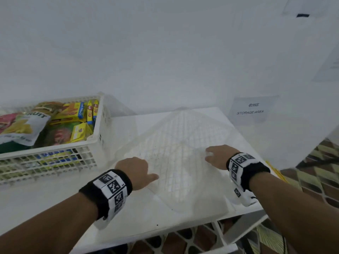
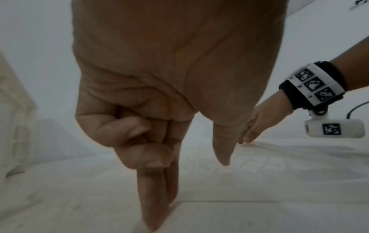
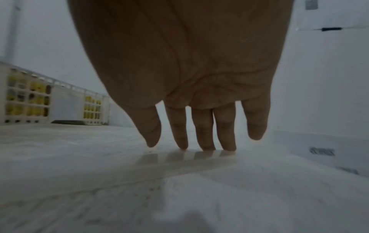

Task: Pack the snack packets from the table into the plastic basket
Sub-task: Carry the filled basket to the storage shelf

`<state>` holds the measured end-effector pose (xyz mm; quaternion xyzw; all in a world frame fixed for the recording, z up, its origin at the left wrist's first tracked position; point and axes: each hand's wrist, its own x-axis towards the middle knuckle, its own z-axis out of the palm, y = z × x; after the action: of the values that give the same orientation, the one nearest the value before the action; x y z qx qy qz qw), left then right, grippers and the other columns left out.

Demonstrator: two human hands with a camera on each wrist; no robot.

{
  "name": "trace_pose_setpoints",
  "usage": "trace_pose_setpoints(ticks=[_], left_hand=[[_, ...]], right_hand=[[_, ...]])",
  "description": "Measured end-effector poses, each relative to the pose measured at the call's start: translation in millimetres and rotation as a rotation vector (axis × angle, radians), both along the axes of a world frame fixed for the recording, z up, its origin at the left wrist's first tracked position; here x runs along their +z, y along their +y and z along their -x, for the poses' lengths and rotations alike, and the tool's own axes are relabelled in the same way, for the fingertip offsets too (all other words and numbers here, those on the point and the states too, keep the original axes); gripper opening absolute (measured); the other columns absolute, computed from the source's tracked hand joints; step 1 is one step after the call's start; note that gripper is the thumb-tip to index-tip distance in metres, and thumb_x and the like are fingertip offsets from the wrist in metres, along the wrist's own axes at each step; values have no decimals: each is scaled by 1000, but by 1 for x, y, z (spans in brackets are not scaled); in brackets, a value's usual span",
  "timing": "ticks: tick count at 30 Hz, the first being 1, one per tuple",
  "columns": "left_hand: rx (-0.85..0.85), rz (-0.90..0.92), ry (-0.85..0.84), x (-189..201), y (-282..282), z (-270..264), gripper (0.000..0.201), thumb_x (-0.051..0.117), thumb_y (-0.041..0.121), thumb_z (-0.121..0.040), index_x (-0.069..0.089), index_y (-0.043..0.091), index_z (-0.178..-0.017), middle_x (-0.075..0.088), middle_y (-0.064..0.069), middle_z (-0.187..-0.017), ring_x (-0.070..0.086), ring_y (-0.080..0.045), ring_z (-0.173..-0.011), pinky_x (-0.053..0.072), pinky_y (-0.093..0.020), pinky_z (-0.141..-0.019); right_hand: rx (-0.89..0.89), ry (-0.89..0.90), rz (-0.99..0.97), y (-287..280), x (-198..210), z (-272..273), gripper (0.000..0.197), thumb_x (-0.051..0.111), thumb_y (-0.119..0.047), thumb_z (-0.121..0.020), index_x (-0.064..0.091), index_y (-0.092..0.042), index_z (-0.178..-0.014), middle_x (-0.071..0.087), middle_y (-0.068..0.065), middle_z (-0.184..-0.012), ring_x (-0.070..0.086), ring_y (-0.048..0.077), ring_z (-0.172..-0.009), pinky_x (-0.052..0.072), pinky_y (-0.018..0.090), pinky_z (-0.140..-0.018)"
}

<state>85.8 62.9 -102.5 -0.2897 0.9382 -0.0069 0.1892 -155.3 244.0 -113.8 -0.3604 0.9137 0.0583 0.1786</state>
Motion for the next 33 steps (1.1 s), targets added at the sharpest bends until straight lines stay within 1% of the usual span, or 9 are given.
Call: trace_pose_setpoints(ticks=[4,6,9,13,16,19,25,30,33], left_hand=[[86,-25,16,-3,-14,5,60,42,75,-93,54,17,-81,60,2,-83,56,-15,-73,46,-31,-71],[107,-53,8,-7,-28,8,64,44,76,-91,60,15,-102,63,-3,-102,58,-20,-88,49,-33,-83],[164,-124,30,-14,-47,15,72,49,70,-93,49,12,-136,54,-11,-132,56,-26,-112,46,-37,-98],[217,-133,115,-19,-63,25,61,45,49,-104,35,11,-150,43,-16,-149,49,-32,-131,40,-36,-107],[282,-77,147,-26,-70,27,64,41,55,-103,37,9,-148,43,-17,-147,50,-32,-129,41,-38,-105],[325,-59,131,-33,-71,29,66,38,61,-102,42,10,-143,40,-18,-144,51,-33,-125,43,-41,-105],[393,-133,312,-35,-70,38,51,43,44,-104,42,6,-138,44,-22,-137,53,-38,-119,45,-43,-102],[476,-315,759,-14,-69,45,47,44,27,-106,30,10,-148,62,-25,-121,59,-41,-107,44,-45,-92],[445,-300,832,9,-67,45,48,40,28,-108,30,11,-152,61,-26,-128,56,-42,-118,40,-45,-99]], right_hand=[[77,93,17,3,13,1,59,35,-64,-101,49,-29,-146,55,-3,-146,53,23,-131,45,40,-107],[95,84,35,4,20,1,60,34,-66,-100,57,-26,-139,64,-3,-135,58,20,-124,47,38,-103],[51,-71,95,9,20,5,56,38,-63,-101,67,-20,-121,76,-3,-100,70,17,-98,53,37,-94],[-27,47,219,31,9,22,47,43,-59,-101,52,-31,-138,63,-2,-131,59,21,-119,49,38,-98],[-128,141,203,53,5,40,54,43,-53,-102,40,-24,-147,49,8,-143,49,30,-129,47,44,-100],[-307,125,109,70,0,58,66,42,-56,-101,35,-10,-148,49,14,-142,51,34,-127,47,44,-99],[-316,61,4,78,-9,64,65,37,-51,-105,37,-3,-149,54,15,-143,57,32,-124,47,36,-93],[-429,7,269,76,-8,67,67,35,-44,-106,15,-7,-158,42,20,-150,50,37,-130,45,43,-101],[-523,-33,492,72,2,64,65,37,-43,-106,16,-12,-160,24,22,-155,46,41,-132,41,46,-104]])
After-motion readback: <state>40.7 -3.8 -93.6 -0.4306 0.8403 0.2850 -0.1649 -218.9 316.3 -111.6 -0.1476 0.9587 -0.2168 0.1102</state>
